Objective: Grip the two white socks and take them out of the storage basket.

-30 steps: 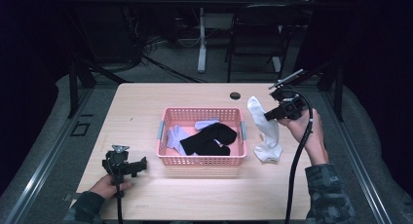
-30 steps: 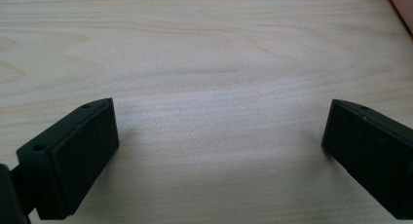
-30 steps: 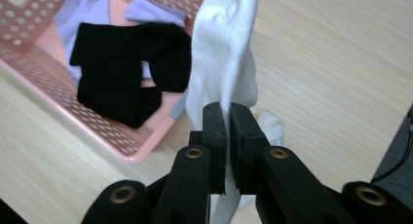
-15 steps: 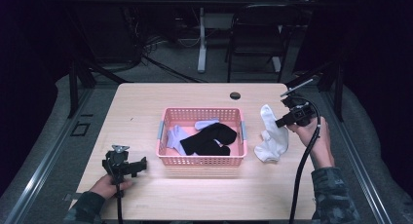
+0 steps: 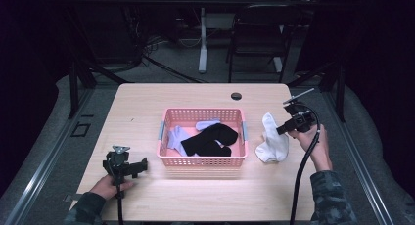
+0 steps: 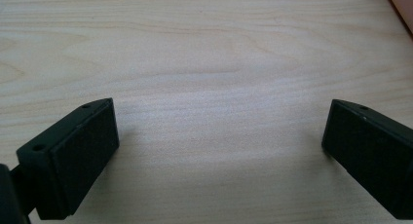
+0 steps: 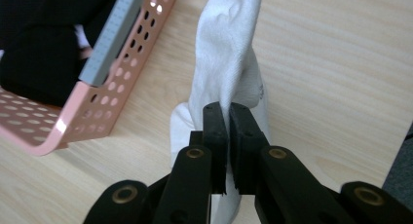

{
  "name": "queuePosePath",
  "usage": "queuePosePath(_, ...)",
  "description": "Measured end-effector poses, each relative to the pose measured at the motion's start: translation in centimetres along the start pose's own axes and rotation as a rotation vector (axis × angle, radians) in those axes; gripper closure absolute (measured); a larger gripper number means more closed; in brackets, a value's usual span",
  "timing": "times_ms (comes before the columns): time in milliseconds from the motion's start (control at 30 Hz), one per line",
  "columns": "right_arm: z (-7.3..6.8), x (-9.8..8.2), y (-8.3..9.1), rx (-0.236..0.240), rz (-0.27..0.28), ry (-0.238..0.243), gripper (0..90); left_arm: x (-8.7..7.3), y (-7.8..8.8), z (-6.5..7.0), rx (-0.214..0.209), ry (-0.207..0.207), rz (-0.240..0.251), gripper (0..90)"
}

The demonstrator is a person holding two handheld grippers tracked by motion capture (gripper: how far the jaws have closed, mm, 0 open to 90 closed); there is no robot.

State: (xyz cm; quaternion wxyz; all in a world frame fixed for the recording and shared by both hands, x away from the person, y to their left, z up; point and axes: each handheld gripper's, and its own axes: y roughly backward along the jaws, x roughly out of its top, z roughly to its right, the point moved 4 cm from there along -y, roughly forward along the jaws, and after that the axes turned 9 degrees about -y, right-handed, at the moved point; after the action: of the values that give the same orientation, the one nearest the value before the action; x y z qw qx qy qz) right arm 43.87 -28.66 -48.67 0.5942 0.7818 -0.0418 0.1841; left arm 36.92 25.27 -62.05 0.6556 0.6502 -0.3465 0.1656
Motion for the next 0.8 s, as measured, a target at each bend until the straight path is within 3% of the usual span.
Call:
queuePosePath(133,0.5,-0.2,-1.5,0.005,0.0,-0.036,86.7,0.0,0.0,0.0,0.0,0.0,0.0,0.0)
queuePosePath(267,0.8,-0.3,-3.2,-0.013,-0.043,-0.029,86.6,0.0,0.0,0.0,0.0,0.001,0.001,0.0)
queuePosePath(333,0.8,-0.2,-3.9,-0.015,-0.03,-0.046,86.5,0.0,0.0,0.0,0.0,0.0,0.0,0.0)
queuePosePath(400,0.9,-0.2,-4.4,-0.02,-0.058,-0.032,86.4,0.0,0.0,0.0,0.0,0.0,0.0,0.0)
queuePosePath(533,0.7,-0.1,-5.6,-0.061,-0.057,-0.032,84.8,0.0,0.0,0.0,0.0,0.0,0.0,0.0)
queuePosePath(800,0.9,-0.3,-5.4,-0.096,-0.019,-0.046,54.0,0.0,0.0,0.0,0.0,0.001,0.001,0.0)
